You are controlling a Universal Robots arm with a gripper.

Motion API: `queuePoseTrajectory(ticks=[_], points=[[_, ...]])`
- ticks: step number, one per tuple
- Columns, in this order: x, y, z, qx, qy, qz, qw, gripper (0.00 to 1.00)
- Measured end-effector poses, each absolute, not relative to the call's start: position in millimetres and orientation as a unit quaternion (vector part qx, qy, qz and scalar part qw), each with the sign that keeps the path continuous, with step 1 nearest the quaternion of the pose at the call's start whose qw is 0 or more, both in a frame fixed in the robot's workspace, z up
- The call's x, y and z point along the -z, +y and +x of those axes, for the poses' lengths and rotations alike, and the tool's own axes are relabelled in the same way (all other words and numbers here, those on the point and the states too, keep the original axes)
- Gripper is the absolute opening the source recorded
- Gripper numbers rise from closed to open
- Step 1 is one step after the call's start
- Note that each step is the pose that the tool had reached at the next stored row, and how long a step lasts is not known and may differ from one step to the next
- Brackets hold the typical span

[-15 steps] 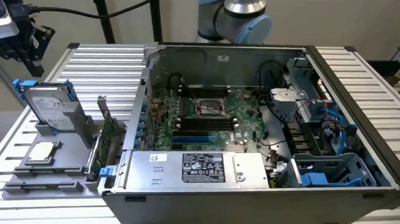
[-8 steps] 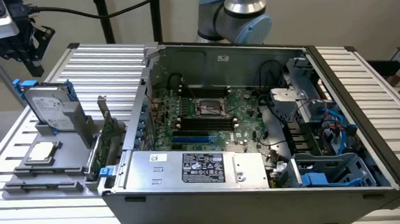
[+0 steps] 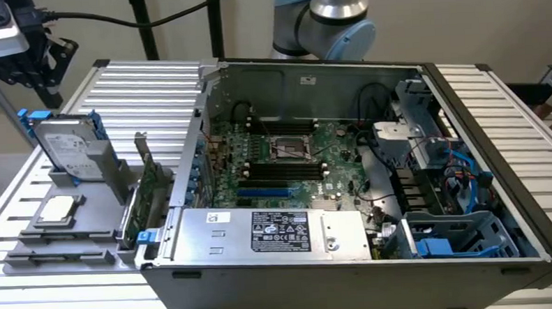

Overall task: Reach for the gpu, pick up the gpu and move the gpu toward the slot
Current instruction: 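Reach for the gpu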

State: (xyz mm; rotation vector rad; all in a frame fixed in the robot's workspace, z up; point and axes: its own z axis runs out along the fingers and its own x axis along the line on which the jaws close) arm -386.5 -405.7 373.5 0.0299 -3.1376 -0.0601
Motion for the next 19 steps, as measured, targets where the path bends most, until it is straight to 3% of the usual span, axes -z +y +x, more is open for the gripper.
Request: queuePoseTrajectory(ticks=[9, 19], points=[[-373.6, -411.6, -383.7, 0.019, -1.0, 0.01, 0.003, 0.11], [-373.6, -446.4, -370.0, 0.019, -1.0, 0.009, 0.007, 0.11]])
